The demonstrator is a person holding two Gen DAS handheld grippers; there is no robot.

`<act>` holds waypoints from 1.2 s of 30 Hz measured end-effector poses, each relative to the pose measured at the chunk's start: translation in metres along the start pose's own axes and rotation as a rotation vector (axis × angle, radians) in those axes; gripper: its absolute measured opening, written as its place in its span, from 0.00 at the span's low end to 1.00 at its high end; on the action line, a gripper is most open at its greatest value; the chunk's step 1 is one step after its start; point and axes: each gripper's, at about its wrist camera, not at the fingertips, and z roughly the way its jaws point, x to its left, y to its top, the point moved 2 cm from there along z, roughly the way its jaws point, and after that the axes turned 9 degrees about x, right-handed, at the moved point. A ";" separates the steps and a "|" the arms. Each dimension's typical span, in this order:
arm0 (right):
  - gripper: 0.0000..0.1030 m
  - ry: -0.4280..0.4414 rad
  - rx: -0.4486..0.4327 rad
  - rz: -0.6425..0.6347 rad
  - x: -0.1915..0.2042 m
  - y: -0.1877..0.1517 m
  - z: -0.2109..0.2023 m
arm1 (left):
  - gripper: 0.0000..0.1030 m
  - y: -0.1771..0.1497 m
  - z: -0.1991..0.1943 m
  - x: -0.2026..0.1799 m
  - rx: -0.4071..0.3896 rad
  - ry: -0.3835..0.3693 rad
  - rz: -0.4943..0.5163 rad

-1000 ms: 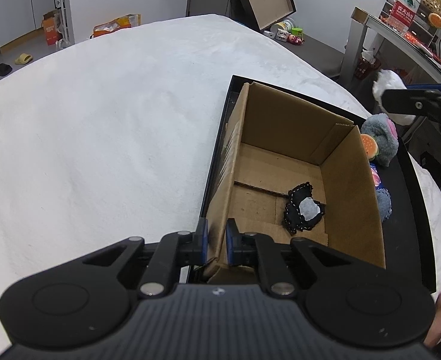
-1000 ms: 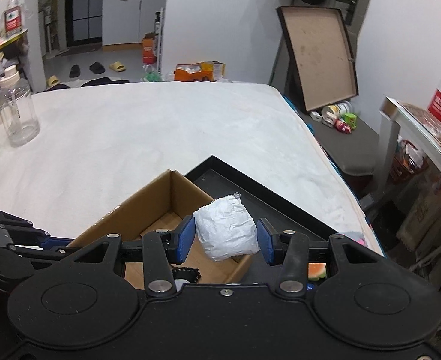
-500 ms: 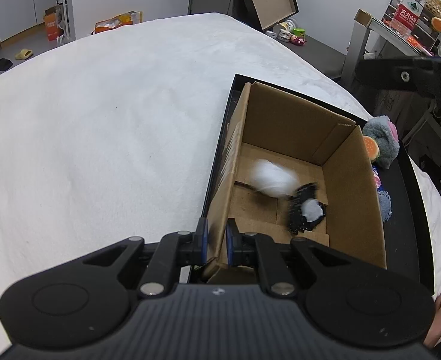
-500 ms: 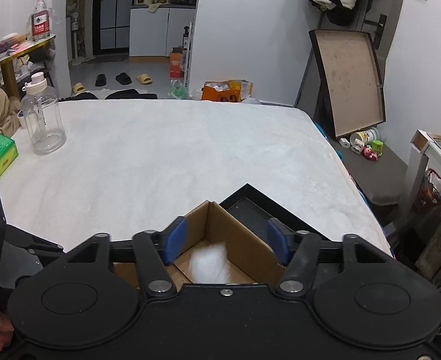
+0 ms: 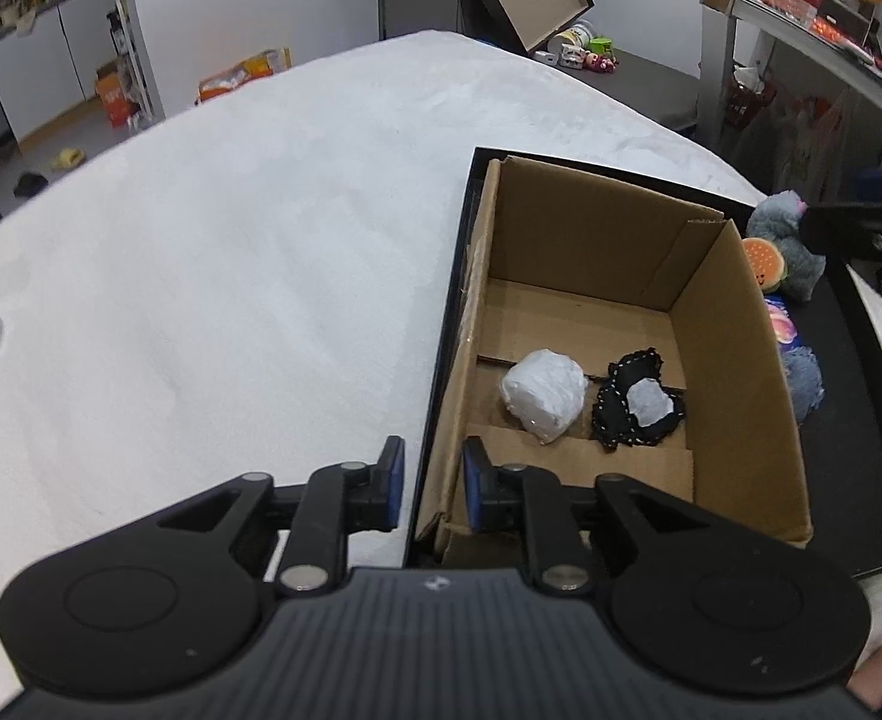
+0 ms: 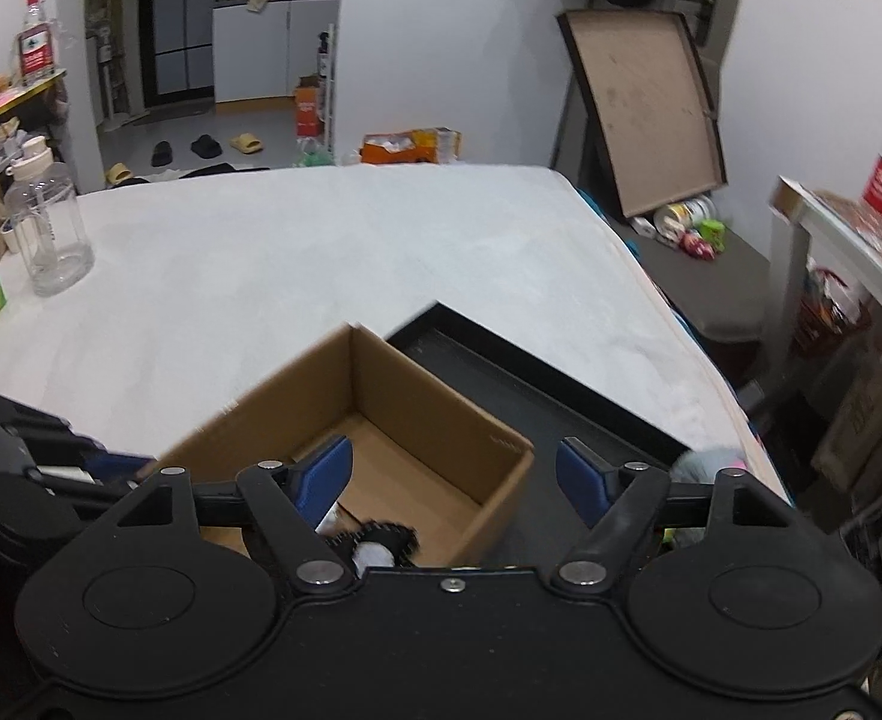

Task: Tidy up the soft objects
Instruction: 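Carry the white ball into the box and release it while left holds box, then grasp the blue denim plush with the right tool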

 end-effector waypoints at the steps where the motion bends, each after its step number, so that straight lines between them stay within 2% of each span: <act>1: 0.72 -0.004 0.005 0.008 -0.004 -0.004 0.000 | 0.27 0.000 -0.001 -0.001 -0.008 0.012 0.004; 4: 0.72 -0.013 0.014 0.027 -0.014 -0.015 0.000 | 0.33 -0.001 -0.004 -0.003 -0.030 0.034 0.011; 14: 0.73 -0.008 0.025 0.112 -0.042 -0.043 0.004 | 0.37 0.001 -0.005 -0.008 -0.022 0.058 0.032; 19: 0.73 0.013 0.023 0.176 -0.056 -0.058 0.008 | 0.44 0.000 -0.008 -0.011 -0.034 0.078 0.047; 29: 0.73 0.068 0.046 0.289 -0.083 -0.091 0.024 | 0.46 0.001 -0.009 -0.023 -0.039 0.131 0.091; 36: 0.73 0.140 0.053 0.454 -0.108 -0.105 0.036 | 0.46 0.003 -0.007 -0.029 -0.028 0.151 0.110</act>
